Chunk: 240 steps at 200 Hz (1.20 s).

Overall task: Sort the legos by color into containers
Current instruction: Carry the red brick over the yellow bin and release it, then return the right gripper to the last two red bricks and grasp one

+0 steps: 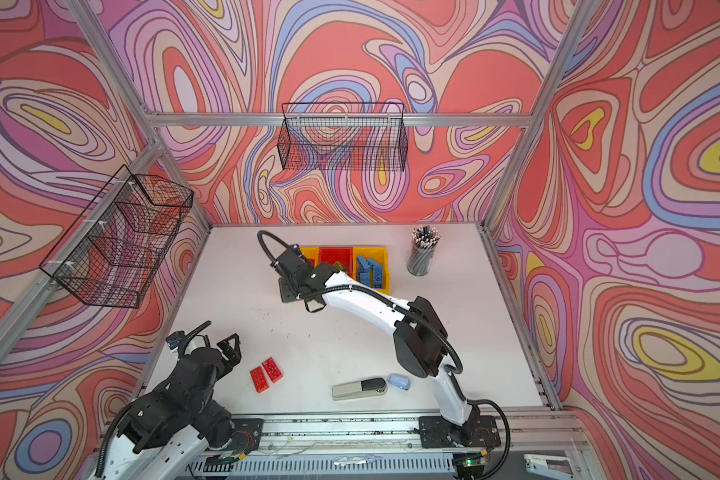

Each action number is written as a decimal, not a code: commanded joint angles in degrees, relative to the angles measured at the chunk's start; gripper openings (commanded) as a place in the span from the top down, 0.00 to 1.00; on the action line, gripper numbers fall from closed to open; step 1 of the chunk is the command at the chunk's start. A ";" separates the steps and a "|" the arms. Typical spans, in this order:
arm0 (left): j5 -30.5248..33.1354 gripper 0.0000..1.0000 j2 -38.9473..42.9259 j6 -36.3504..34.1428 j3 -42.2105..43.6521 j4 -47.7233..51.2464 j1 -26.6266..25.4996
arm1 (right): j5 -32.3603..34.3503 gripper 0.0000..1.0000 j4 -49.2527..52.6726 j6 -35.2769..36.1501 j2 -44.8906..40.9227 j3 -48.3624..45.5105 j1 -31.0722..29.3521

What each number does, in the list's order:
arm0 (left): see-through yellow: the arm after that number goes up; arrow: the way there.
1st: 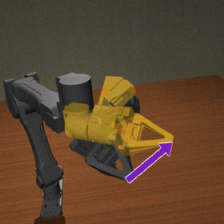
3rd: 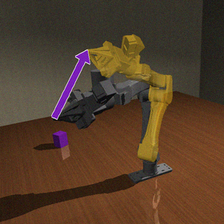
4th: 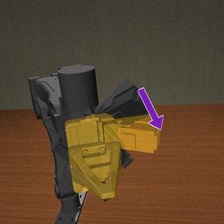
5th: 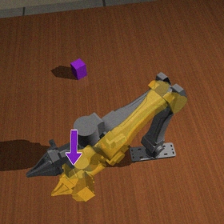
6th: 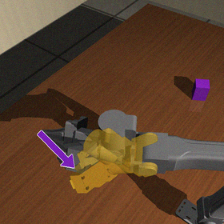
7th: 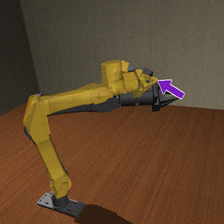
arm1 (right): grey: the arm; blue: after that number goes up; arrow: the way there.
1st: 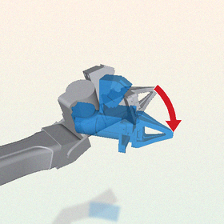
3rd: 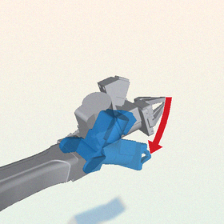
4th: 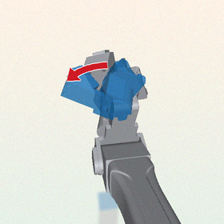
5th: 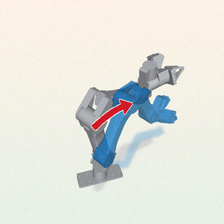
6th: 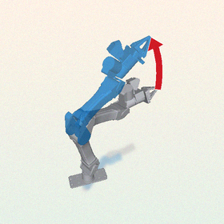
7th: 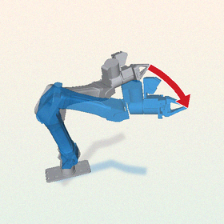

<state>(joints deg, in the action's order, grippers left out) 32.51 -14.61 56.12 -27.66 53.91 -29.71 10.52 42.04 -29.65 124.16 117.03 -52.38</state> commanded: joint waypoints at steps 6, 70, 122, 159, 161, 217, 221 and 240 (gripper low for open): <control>3.21 0.08 -2.91 1.14 -1.35 -0.81 -0.34 | -1.65 0.49 4.85 6.95 9.27 8.24 2.54; 6.59 0.07 -9.34 -2.53 -6.22 -4.41 -0.34 | -3.46 0.44 1.57 11.70 20.77 22.13 7.39; 7.91 0.06 -9.13 -3.18 -7.67 -3.05 -0.26 | -5.94 0.05 0.58 12.82 19.19 23.80 8.69; 6.72 0.06 -6.07 0.75 -6.52 0.35 -0.26 | -8.91 0.06 -1.25 10.54 10.51 13.87 7.95; 6.59 0.06 -5.81 1.03 -6.42 0.61 -0.26 | -8.91 0.06 -1.54 10.35 9.75 12.81 7.85; 3.70 0.07 2.43 9.27 -3.80 8.94 -0.26 | -12.46 0.17 -9.61 3.05 -9.70 -20.36 -2.12; 3.47 0.07 2.97 9.51 -3.60 9.09 -0.26 | -12.69 0.18 -10.24 2.27 -10.75 -22.35 -3.12; 2.98 0.07 4.93 10.70 -3.02 10.32 -0.28 | -13.08 0.24 -13.32 -1.10 -14.24 -29.66 -8.39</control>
<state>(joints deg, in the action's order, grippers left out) 36.21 -11.73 62.63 -31.75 58.98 -29.76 -0.47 33.30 -25.08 112.77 95.20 -55.31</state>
